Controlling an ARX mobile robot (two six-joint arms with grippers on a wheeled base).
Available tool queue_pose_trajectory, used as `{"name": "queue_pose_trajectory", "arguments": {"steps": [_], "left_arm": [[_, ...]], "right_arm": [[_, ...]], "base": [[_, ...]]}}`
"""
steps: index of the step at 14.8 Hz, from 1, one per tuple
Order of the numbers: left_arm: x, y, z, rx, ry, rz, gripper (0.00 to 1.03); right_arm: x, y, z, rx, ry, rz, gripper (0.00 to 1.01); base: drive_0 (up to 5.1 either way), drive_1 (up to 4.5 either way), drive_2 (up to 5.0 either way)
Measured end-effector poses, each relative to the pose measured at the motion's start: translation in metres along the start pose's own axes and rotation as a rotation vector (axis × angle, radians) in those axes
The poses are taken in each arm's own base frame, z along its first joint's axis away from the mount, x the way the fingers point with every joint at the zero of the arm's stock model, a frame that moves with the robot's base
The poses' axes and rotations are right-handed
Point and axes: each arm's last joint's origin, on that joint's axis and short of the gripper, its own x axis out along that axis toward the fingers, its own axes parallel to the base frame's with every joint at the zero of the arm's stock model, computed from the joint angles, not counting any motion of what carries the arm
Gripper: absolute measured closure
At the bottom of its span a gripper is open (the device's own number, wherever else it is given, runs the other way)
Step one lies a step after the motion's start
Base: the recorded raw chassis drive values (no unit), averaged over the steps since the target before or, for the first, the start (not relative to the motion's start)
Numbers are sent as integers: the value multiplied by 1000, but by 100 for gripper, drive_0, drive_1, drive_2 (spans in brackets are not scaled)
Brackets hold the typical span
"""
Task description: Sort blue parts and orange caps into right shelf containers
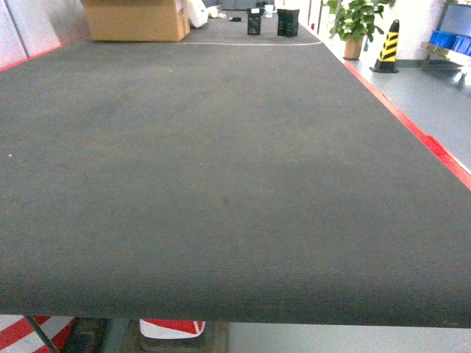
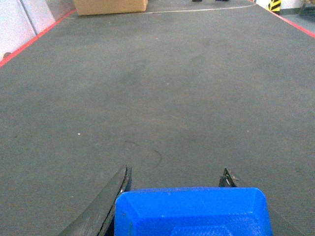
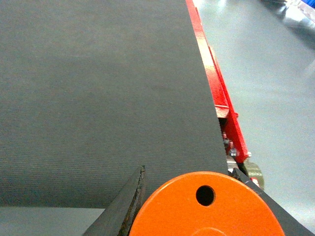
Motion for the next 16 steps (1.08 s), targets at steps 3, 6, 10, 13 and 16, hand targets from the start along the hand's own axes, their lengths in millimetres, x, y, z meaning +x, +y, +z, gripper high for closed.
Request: {"name": "queue_pose_trajectory", "arguments": {"steps": [3, 6, 10, 13, 16], "left_arm": [[0, 0, 0, 0, 3, 1, 58], [0, 0, 0, 1, 0, -1, 58], [0, 0, 0, 0, 0, 2, 58], [0, 0, 0, 1, -1, 1, 58], [0, 0, 0, 1, 1, 1, 58]], "right_arm": [[0, 0, 0, 0, 0, 0, 59], [0, 0, 0, 0, 0, -1, 59], [0, 0, 0, 0, 1, -1, 59], [0, 0, 0, 0, 0, -1, 59], [0, 0, 0, 0, 1, -1, 59]], "base": [[470, -373, -106], [470, -373, -106], [470, -373, -106], [470, -373, -106], [470, -373, -106]]}}
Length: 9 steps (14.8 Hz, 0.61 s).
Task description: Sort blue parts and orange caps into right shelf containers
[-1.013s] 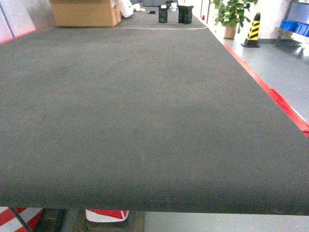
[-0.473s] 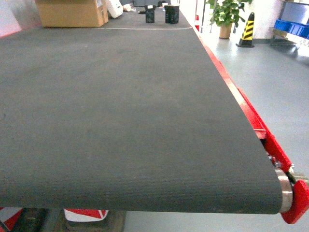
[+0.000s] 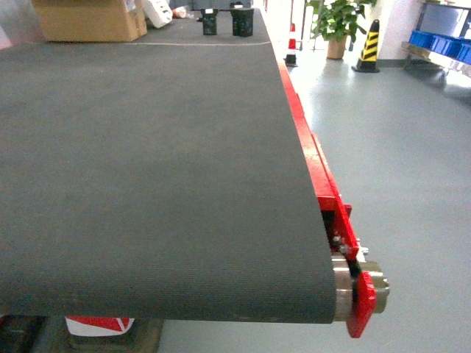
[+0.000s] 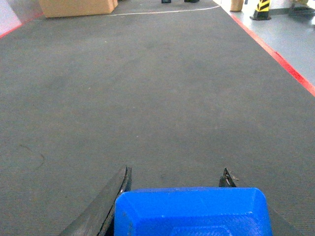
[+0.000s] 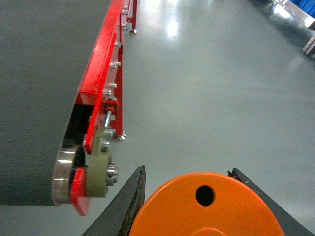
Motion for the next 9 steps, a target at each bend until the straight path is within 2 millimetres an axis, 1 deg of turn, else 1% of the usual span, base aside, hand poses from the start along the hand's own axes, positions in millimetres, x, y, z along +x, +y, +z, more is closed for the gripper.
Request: {"name": "queue_pose_trajectory", "arguments": {"steps": [3, 9], "left_arm": [[0, 0, 0, 1, -1, 0, 58], [0, 0, 0, 0, 1, 0, 58]], "right_arm": [[0, 0, 0, 1, -2, 0, 59], [0, 0, 0, 0, -1, 0, 59]], "base": [[470, -373, -106], [490, -255, -255]]}}
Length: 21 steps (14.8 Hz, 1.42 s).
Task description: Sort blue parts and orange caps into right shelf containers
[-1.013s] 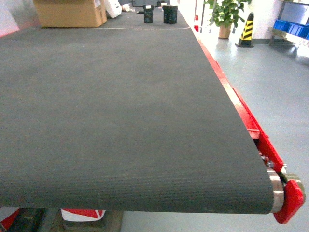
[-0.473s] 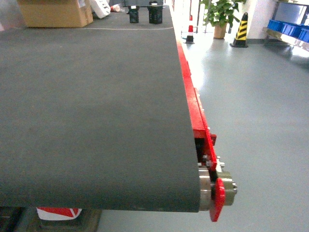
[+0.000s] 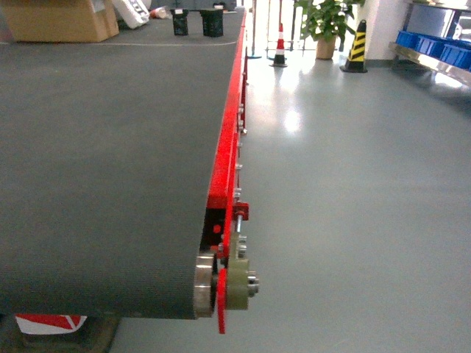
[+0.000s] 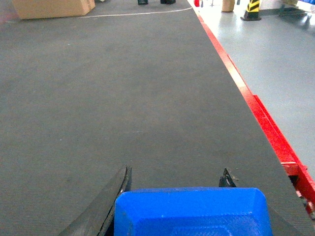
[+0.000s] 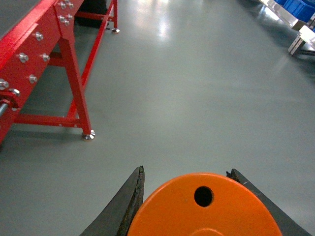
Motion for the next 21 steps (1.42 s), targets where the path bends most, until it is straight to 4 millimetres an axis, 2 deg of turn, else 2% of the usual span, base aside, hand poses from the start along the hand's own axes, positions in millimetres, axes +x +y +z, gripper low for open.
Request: {"name": "queue_pose_trajectory", "arguments": {"steps": [21], "left_arm": [[0, 0, 0, 1, -1, -1, 58]], "right_arm": [[0, 0, 0, 0, -1, 0, 59]], "base": [[501, -244, -244]]}}
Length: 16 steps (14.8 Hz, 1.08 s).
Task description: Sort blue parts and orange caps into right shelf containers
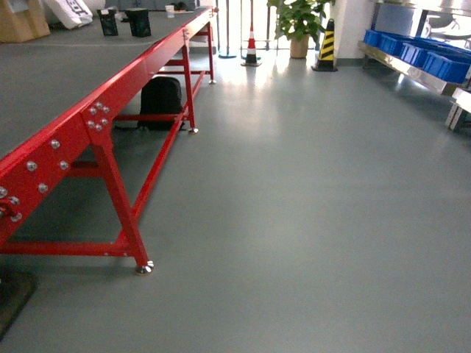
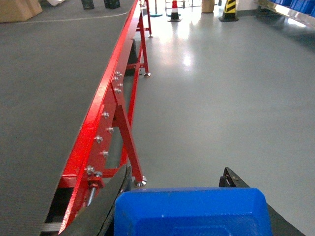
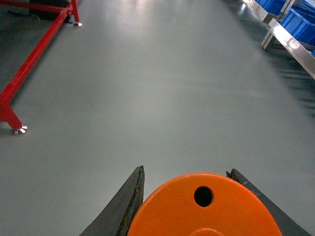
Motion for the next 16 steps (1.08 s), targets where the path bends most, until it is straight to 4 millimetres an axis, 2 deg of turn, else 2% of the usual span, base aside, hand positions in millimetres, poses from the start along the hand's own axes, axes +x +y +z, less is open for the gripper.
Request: {"name": "queue_pose_trajectory", "arguments": {"steps": [16], "left_arm": [[0, 0, 0, 0, -1, 2, 58]], "right_arm": [[0, 0, 0, 0, 0, 0, 59]], "base": [[507, -239, -239]]}}
